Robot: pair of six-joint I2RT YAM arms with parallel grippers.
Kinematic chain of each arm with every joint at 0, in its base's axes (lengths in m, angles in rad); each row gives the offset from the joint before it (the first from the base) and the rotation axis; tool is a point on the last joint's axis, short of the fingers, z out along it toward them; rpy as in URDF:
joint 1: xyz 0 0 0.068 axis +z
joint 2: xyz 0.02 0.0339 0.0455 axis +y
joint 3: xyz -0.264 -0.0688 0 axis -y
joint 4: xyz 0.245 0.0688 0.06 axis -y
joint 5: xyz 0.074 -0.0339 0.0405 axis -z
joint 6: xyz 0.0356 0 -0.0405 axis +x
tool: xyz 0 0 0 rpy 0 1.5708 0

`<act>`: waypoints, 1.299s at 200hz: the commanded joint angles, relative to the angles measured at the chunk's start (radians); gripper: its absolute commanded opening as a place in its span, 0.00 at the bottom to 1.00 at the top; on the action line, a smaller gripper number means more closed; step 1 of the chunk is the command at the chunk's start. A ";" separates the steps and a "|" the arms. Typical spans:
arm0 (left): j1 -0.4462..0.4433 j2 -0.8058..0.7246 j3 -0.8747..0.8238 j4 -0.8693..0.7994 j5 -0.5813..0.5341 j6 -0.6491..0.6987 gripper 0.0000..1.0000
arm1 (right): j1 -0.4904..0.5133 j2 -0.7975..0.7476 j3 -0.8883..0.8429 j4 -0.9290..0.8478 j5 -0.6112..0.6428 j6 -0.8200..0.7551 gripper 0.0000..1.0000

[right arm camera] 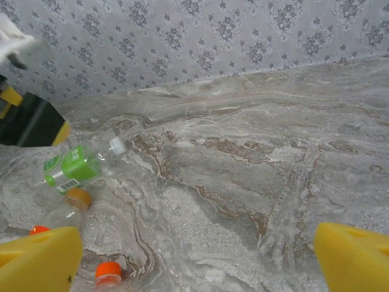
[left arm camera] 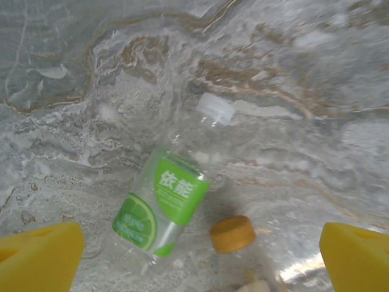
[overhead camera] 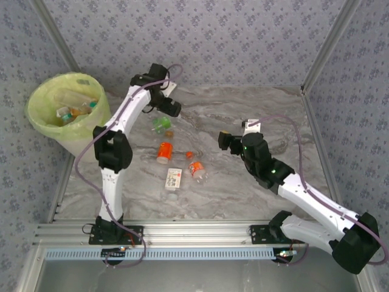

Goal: Put the plastic bottles in the bin

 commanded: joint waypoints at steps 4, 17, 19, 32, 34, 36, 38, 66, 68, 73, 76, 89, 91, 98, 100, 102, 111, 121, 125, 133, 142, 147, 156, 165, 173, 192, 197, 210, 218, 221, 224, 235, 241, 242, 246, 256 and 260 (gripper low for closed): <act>0.012 0.061 0.037 -0.049 -0.007 0.068 1.00 | -0.005 -0.036 0.004 -0.041 0.019 0.017 1.00; 0.014 0.085 0.036 -0.041 -0.006 0.101 0.99 | -0.004 -0.045 0.005 -0.055 0.030 0.023 1.00; 0.015 0.088 0.035 -0.041 -0.008 0.106 0.99 | -0.004 -0.046 0.004 -0.058 0.032 0.024 1.00; 0.017 0.109 0.027 -0.030 -0.012 0.135 0.99 | -0.006 -0.058 0.000 -0.069 0.042 0.032 1.00; 0.018 0.113 0.026 -0.029 -0.013 0.139 0.99 | -0.005 -0.060 0.000 -0.071 0.043 0.033 1.00; 0.019 0.117 0.024 -0.026 -0.014 0.141 0.99 | -0.005 -0.061 0.000 -0.073 0.043 0.033 1.00; 0.019 0.119 0.023 -0.025 -0.014 0.144 0.99 | -0.005 -0.062 -0.002 -0.074 0.045 0.034 1.00; 0.029 0.169 0.032 -0.015 -0.012 0.175 0.99 | -0.005 -0.078 -0.007 -0.082 0.052 0.047 1.00; 0.029 0.173 0.032 -0.015 -0.012 0.179 0.99 | -0.005 -0.078 -0.009 -0.083 0.053 0.047 1.00; 0.031 0.180 0.031 -0.010 -0.013 0.184 0.98 | -0.005 -0.080 -0.009 -0.086 0.055 0.050 1.00; 0.030 0.183 0.032 -0.009 -0.014 0.187 0.97 | -0.005 -0.082 -0.010 -0.086 0.054 0.050 1.00; 0.033 0.194 0.029 0.007 -0.022 0.191 0.94 | -0.005 -0.083 -0.013 -0.083 0.050 0.048 1.00; 0.034 0.196 0.027 0.011 -0.023 0.192 0.94 | -0.005 -0.085 -0.013 -0.083 0.050 0.047 1.00; 0.036 0.197 0.019 0.025 -0.022 0.195 0.92 | -0.006 -0.083 -0.013 -0.085 0.051 0.049 1.00; 0.035 0.197 0.017 0.030 -0.021 0.196 0.92 | -0.005 -0.083 -0.013 -0.083 0.051 0.049 1.00; 0.037 0.197 0.013 0.035 -0.021 0.196 0.92 | -0.006 -0.083 -0.013 -0.083 0.050 0.048 1.00; 0.039 0.198 0.004 0.053 -0.015 0.199 0.89 | -0.005 -0.084 -0.011 -0.083 0.047 0.049 1.00; 0.042 0.201 -0.001 0.063 -0.003 0.199 0.85 | -0.005 -0.084 -0.012 -0.083 0.043 0.047 1.00; 0.043 0.203 -0.001 0.064 0.002 0.199 0.84 | -0.005 -0.082 -0.012 -0.084 0.042 0.047 1.00; 0.044 0.207 -0.001 0.062 0.013 0.199 0.82 | -0.005 -0.082 -0.012 -0.085 0.040 0.047 1.00; 0.044 0.214 -0.001 0.056 0.020 0.202 0.79 | -0.005 -0.081 -0.012 -0.085 0.038 0.047 1.00; 0.044 0.215 -0.001 0.052 0.020 0.203 0.77 | -0.007 -0.082 -0.011 -0.086 0.039 0.048 1.00; 0.044 0.217 -0.004 0.047 0.019 0.202 0.72 | -0.007 -0.082 -0.010 -0.088 0.038 0.049 1.00; 0.044 0.211 -0.013 0.049 0.018 0.202 0.69 | -0.007 -0.082 -0.010 -0.089 0.037 0.049 1.00; 0.046 0.204 -0.025 0.058 0.017 0.203 0.68 | -0.006 -0.081 -0.008 -0.089 0.037 0.049 1.00; 0.048 0.179 -0.049 0.081 0.014 0.195 0.64 | -0.006 -0.082 -0.010 -0.085 0.029 0.045 1.00; 0.049 0.171 -0.054 0.085 0.015 0.190 0.62 | -0.006 -0.081 -0.011 -0.081 0.023 0.040 1.00; 0.049 0.150 -0.064 0.096 0.023 0.175 0.58 | -0.006 -0.082 -0.014 -0.067 -0.010 0.025 1.00; 0.049 0.135 -0.066 0.096 0.033 0.165 0.57 | -0.007 -0.083 -0.017 -0.051 -0.037 0.009 1.00; 0.049 0.129 -0.068 0.097 0.037 0.161 0.56 | -0.007 -0.081 -0.018 -0.044 -0.046 0.002 1.00; 0.049 0.123 -0.070 0.098 0.040 0.156 0.56 | -0.006 -0.080 -0.018 -0.038 -0.057 -0.002 1.00; 0.047 0.094 -0.086 0.109 0.051 0.136 0.54 | -0.006 -0.075 -0.021 -0.020 -0.090 -0.023 1.00; 0.047 0.074 -0.100 0.120 0.060 0.126 0.54 | -0.004 -0.074 -0.020 -0.009 -0.108 -0.035 1.00; 0.047 0.071 -0.102 0.123 0.062 0.125 0.53 | -0.004 -0.072 -0.020 -0.007 -0.111 -0.038 1.00; 0.047 0.056 -0.116 0.132 0.068 0.116 0.52 | -0.004 -0.071 -0.022 0.002 -0.125 -0.047 1.00; 0.047 0.009 -0.159 0.168 0.082 0.097 0.50 | -0.001 -0.065 -0.023 0.024 -0.167 -0.080 1.00; 0.047 -0.011 -0.177 0.184 0.089 0.090 0.49 | 0.001 -0.060 -0.023 0.033 -0.183 -0.095 1.00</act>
